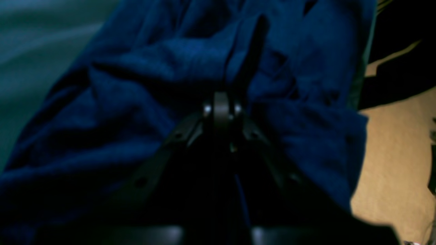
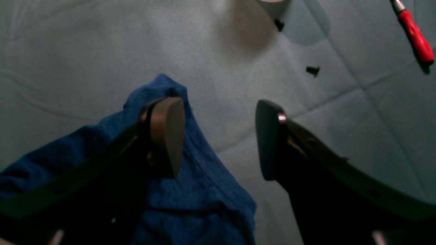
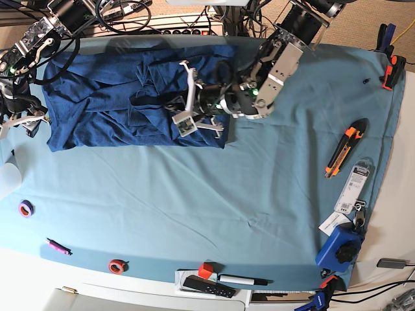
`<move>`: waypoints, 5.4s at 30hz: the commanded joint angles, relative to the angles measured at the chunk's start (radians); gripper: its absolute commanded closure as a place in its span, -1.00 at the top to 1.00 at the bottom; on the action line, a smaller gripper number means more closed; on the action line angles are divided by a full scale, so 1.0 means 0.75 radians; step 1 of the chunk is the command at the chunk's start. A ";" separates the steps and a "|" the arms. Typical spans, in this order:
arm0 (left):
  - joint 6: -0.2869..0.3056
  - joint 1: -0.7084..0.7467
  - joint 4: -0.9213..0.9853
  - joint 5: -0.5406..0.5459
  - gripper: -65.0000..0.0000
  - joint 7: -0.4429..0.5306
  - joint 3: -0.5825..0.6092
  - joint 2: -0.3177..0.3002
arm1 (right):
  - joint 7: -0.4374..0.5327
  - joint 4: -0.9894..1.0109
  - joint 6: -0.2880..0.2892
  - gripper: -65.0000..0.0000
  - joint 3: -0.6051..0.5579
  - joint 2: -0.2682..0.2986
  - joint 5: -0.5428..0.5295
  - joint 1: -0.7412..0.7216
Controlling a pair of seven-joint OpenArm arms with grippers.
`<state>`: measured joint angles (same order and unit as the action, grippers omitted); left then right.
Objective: Layout the t-shirt on the table in an organized manner, then fold the t-shirt properly
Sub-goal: 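Smooth the folded layers with the left gripper, then grasp the folded shirt edge with the left gripper and pull it toward the right gripper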
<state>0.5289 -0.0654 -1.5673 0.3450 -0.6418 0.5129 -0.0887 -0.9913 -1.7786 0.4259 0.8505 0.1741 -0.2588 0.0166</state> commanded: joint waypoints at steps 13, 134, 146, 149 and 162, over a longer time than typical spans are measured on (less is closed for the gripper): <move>-0.244 -0.214 0.129 -0.183 -1.00 0.189 0.192 0.127 | 0.030 -0.017 -0.001 0.01 0.002 0.023 -0.008 -0.014; -0.032 -0.356 -0.011 0.098 -0.14 -0.128 0.167 0.181 | 0.055 0.221 -0.012 0.18 0.040 0.379 -0.022 -0.016; -0.046 -0.353 -0.011 0.079 -0.14 -0.121 0.167 0.163 | -0.496 1.015 0.334 0.18 0.067 0.565 -1.172 -0.047; -0.046 -0.352 -0.011 0.079 -0.14 -0.122 0.167 0.162 | -0.524 1.084 0.358 0.18 0.066 0.562 -1.188 -0.044; -0.046 -0.352 -0.011 0.080 -0.14 -0.121 0.167 0.162 | -0.411 1.103 0.363 0.18 -0.012 0.562 -0.963 -0.044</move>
<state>0.4938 -0.3103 -1.5574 0.3870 -0.7593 0.6403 0.0189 -1.2827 -0.9413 0.7006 0.8417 0.5720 -0.9936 -0.0109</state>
